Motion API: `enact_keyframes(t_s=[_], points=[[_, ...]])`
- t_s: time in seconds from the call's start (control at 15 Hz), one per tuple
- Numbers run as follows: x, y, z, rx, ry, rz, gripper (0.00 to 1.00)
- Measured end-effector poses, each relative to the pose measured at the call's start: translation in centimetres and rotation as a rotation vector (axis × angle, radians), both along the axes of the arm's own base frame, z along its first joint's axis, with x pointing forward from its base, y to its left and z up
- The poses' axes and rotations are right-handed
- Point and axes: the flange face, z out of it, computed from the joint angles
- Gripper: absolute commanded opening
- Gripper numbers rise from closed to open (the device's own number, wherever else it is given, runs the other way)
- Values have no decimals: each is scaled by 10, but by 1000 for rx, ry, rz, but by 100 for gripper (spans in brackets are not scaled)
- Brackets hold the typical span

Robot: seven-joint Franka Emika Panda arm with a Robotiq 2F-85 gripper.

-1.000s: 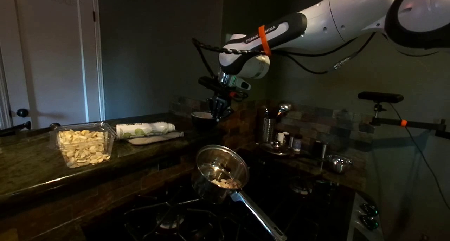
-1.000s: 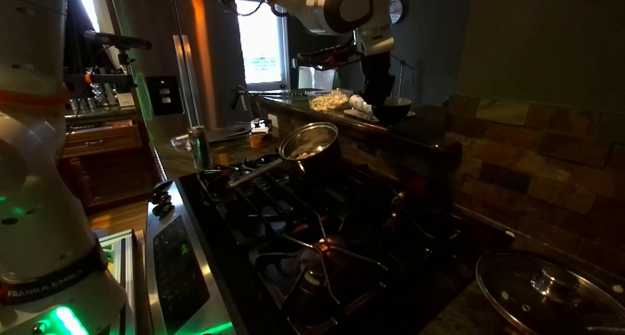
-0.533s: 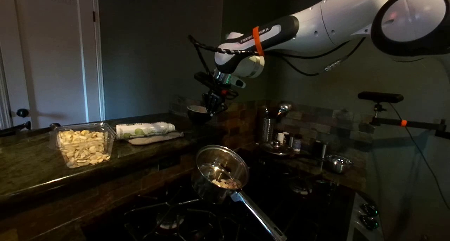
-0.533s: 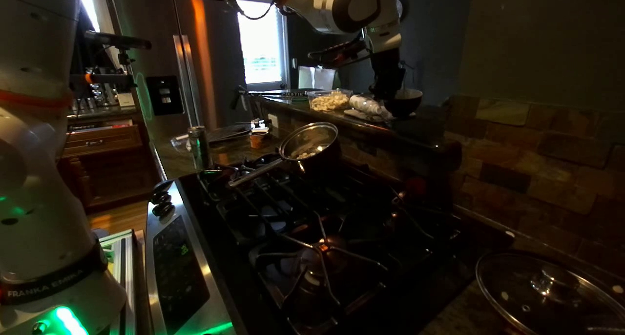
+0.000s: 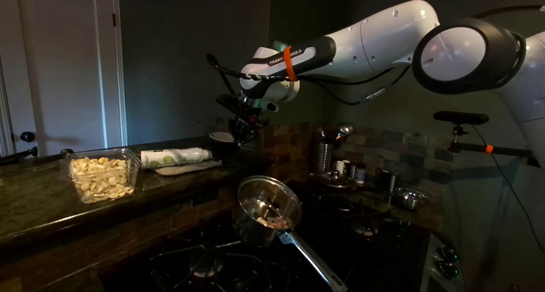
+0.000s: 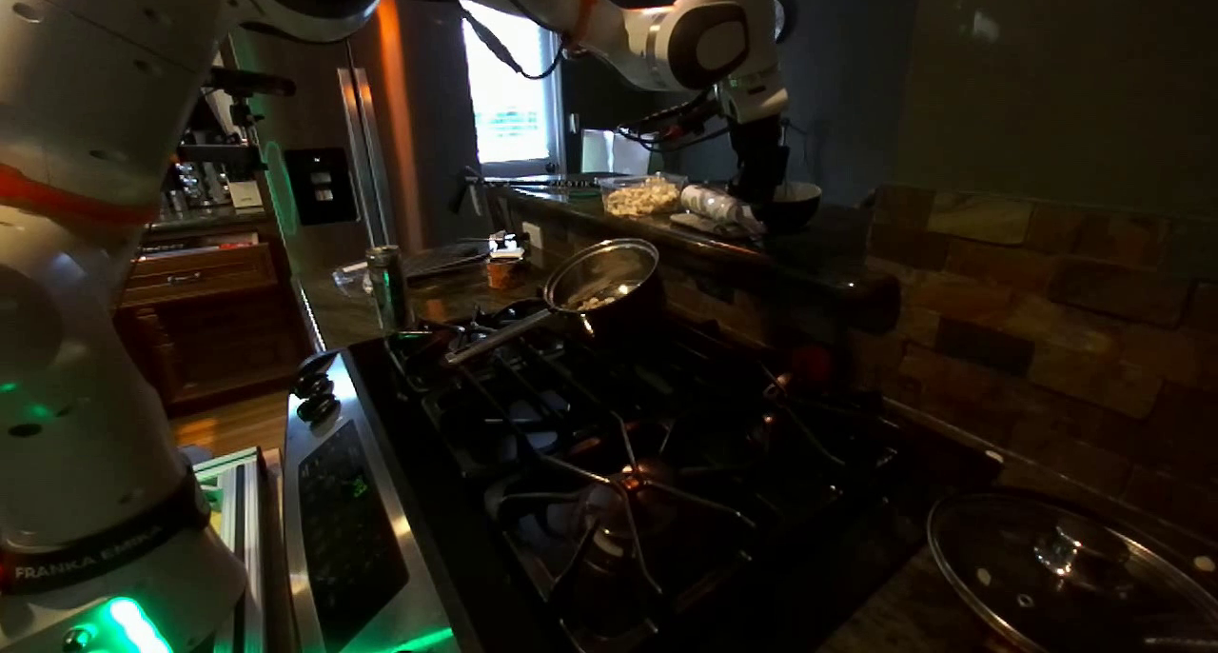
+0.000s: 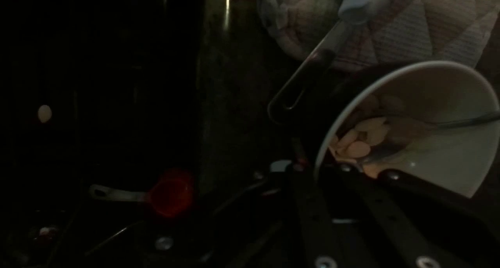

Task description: Remove the cup from the stove top and place it on the counter top

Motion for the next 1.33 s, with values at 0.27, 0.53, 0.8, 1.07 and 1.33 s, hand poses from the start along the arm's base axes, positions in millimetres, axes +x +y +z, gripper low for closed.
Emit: enact_keyframes(t_s=[0.27,0.53,0.8,1.07,1.33], points=[[13,-1,1,-42,32,13,2],[19,-2,4,-59,66,17,2],[25,2,-1,-58,77,23,2],[31,9,-6,-48,75,19,34],[34,11,-4,-44,68,8,63]])
